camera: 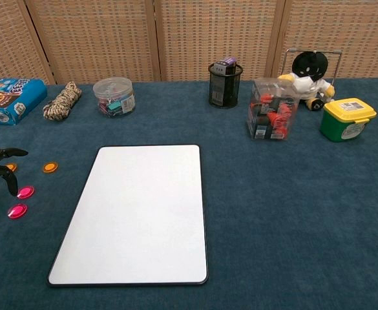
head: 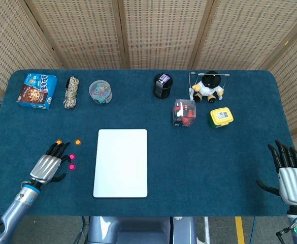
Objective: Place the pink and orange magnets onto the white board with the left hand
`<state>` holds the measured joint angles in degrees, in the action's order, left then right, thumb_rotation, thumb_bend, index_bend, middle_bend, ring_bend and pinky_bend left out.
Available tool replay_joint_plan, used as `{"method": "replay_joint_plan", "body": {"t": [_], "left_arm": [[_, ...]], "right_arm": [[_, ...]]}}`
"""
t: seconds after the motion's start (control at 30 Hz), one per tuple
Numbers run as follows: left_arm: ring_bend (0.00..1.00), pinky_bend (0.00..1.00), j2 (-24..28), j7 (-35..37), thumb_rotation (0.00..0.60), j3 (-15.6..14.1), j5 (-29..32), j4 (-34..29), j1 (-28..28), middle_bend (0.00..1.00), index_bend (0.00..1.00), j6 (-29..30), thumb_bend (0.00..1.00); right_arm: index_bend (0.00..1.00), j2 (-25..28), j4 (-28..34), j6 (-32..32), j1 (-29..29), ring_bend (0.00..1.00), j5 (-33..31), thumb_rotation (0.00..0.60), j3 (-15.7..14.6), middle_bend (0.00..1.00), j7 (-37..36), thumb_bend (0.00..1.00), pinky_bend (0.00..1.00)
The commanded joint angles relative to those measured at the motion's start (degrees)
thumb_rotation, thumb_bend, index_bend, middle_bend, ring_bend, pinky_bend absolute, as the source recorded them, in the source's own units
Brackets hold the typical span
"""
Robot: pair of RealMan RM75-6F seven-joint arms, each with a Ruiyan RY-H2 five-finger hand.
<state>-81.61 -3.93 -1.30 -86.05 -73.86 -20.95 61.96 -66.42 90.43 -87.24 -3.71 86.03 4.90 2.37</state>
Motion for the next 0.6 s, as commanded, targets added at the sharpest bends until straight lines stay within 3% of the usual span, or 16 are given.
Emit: {"method": "replay_joint_plan", "body": {"t": [0.03,0.6], "left_arm": [[0.0,0.0,-0.3,0.0,0.6,0.1,0.5,0.3,-0.1,0.0,0.39,-0.3,0.33],[0.0,0.0,-2.2,-1.2,0.6,0.2,2.4,1.7,-1.7,0.0,0.39,-2.8,0.33]], "right_arm": [[0.0,0.0,0.0,0.0,0.0,0.0,0.0,0.6,0.0,0.0,-0.1,0.0,0.0],[0.0,0.2,0.3,0.3,0.0,0.0,-0.3,0.6,0.0,0.0,-0.7,0.0,0.0]]}}
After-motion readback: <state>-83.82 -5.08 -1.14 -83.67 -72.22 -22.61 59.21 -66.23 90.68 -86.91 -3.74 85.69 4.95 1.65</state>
